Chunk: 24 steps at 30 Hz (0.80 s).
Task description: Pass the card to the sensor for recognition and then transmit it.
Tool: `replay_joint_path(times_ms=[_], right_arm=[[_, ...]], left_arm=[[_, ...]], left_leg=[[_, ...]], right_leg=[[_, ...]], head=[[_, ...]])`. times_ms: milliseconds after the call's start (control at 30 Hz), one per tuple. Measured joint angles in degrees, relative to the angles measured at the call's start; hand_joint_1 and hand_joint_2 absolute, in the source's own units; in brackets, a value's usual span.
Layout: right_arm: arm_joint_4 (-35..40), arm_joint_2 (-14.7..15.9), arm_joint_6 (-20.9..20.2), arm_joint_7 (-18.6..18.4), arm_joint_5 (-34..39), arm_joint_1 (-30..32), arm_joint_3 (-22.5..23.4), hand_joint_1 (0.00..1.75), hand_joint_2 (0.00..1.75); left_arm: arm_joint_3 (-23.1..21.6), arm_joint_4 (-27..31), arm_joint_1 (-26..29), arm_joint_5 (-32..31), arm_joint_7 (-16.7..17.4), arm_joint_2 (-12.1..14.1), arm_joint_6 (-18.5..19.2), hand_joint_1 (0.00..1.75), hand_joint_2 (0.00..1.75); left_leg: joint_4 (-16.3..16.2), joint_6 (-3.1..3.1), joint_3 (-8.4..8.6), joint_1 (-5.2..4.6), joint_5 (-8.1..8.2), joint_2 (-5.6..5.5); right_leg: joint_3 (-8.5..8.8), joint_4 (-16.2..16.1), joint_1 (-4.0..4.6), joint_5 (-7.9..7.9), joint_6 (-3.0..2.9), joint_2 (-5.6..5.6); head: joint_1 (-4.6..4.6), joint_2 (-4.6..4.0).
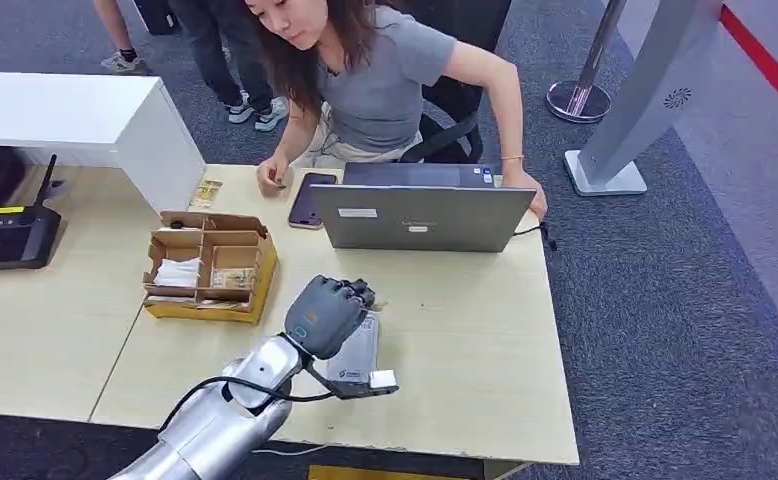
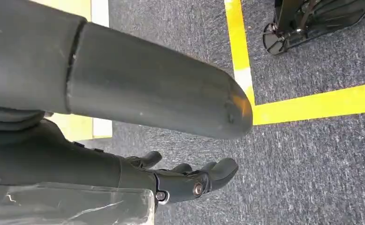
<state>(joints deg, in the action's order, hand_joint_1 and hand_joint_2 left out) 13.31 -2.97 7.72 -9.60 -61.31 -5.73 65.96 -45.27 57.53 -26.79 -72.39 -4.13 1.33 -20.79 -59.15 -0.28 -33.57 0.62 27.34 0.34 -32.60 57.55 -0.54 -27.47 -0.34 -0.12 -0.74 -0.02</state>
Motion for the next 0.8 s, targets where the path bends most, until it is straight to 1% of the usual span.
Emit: replay_joint_path(times_ms=[267, 367, 433, 533, 667, 800], right_arm=[[0.0, 0.0, 0.0, 0.0, 0.0, 0.0, 0.0, 0.00, 0.00], [0.0, 0.0, 0.0, 0.0, 0.0, 0.0, 0.0, 0.00, 0.00], [0.0, 0.0, 0.0, 0.0, 0.1, 0.0, 0.0, 0.00, 0.00], [0.0, 0.0, 0.2, 0.0, 0.3, 0.0, 0.0, 0.00, 0.00], [0.0, 0.0, 0.3, -0.3, 0.7, 0.0, 0.0, 0.00, 0.00], [0.0, 0.0, 0.6, -0.5, 1.2, 0.0, 0.0, 0.00, 0.00]], left_arm=[[-2.0, 0.0, -0.5, 0.1, 0.5, 0.0, 1.0, 1.75, 1.75], [-2.8, 0.0, -1.1, -2.2, 2.9, 0.1, 3.3, 1.75, 1.75], [-3.6, -0.1, -2.0, -3.7, 4.8, 0.3, 6.1, 1.75, 1.75], [-4.5, -0.4, -3.2, -5.3, 7.3, 0.7, 8.8, 1.75, 1.75], [-5.2, -0.9, -4.2, -7.3, 10.8, 1.1, 11.2, 1.75, 1.75], [-5.5, -1.4, -5.0, -8.4, 12.4, 1.2, 13.1, 1.75, 1.75]], left_leg=[[0.0, 0.00, -0.01, -0.02, 0.00, 0.00], [0.0, 0.00, -0.01, -0.02, 0.00, 0.00], [0.0, 0.00, -0.01, -0.01, 0.00, -0.01], [0.0, 0.00, 0.00, -0.01, 0.00, 0.00], [0.0, 0.00, 0.00, 0.00, -0.01, 0.00], [0.0, 0.00, -0.01, 0.00, 0.00, 0.00]], right_leg=[[0.00, 0.0, 0.00, 0.00, 0.00, 0.00], [0.00, 0.0, 0.00, 0.00, 0.00, 0.00], [0.00, 0.0, 0.00, 0.00, 0.00, -0.01], [0.00, 0.0, 0.00, 0.01, 0.01, 0.00], [0.00, 0.0, 0.00, 0.01, 0.00, 0.00], [0.00, 0.0, 0.00, 0.01, 0.00, 0.00]], head=[[0.00, 0.00], [0.00, 0.00], [0.00, 0.02], [-0.02, 0.02], [0.00, 0.00], [0.00, 0.00]])
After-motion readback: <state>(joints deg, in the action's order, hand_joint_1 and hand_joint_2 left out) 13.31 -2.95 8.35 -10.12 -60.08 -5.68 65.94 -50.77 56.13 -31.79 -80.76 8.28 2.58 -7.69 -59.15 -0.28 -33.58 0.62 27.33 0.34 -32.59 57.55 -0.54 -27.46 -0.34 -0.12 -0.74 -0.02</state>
